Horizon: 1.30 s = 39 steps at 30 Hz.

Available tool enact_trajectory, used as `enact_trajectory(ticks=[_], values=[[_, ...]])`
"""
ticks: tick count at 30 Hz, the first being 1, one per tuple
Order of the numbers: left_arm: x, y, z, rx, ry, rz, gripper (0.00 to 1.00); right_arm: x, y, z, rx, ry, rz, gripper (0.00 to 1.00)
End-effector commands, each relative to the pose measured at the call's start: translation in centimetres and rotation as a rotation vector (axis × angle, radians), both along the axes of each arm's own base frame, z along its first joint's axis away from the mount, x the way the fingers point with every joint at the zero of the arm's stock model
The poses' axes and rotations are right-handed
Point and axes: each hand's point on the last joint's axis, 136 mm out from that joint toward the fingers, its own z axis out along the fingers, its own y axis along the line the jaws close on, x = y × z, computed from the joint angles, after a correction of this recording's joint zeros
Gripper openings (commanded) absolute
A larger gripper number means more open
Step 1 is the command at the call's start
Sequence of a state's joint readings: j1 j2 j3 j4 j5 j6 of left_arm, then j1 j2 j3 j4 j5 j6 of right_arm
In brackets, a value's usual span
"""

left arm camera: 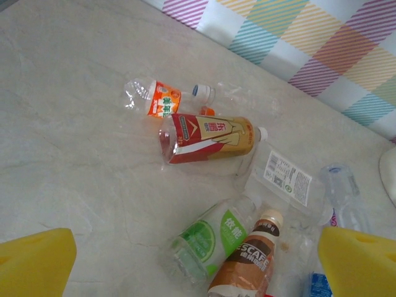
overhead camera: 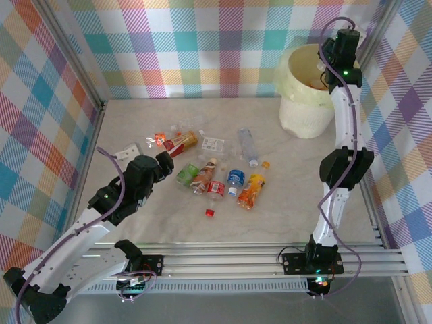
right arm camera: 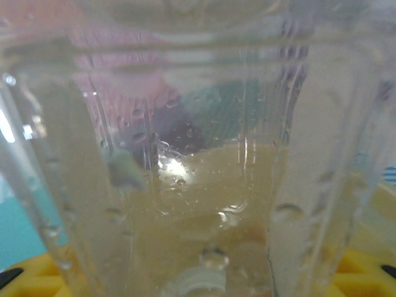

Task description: Put the plastic bottles in the bin

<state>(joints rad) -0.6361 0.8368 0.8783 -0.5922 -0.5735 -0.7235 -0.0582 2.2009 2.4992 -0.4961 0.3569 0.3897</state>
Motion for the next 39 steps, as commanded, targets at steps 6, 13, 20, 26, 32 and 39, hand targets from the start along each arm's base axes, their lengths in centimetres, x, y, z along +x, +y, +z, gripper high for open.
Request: enact_trajectory(ticks=[6,13,20,26,32,39], values=[[0.2,-0.6,-3.4,-0.036,0.084,0.003,1.00,-0.4,-2.6,-1.6,-0.029,0.055,-0.124,0.72],[0.7,-1.3,-4.3,-0.033,0.127,-0.015,1.00,-0.8,-2.5,-0.9,-0.044,0.054,-0.118,0.83],[1.1,-1.6,-4.7,-0.046,0.140,-0.022,1.00,-2.2,-1.0,1.1,-0.075,0.056,-0.013,0.89],[1.9,-3.1,-5.5,-0.073,0.174,-0.059,1.00,-4.8,1.7,1.9,-0.085,0.078,0.143,0.97],[3.0,-4.5,-6.6,-0.098,0.224,-0.067,1.00,-8.5,4.4,1.4,-0.060,0.091,0.285,1.00],[4.0,-5.9,-8.1,-0.174,0.257,-0.049,1.00,-14.7,8.2,-0.1,0.050,0.070,0.452,1.00]])
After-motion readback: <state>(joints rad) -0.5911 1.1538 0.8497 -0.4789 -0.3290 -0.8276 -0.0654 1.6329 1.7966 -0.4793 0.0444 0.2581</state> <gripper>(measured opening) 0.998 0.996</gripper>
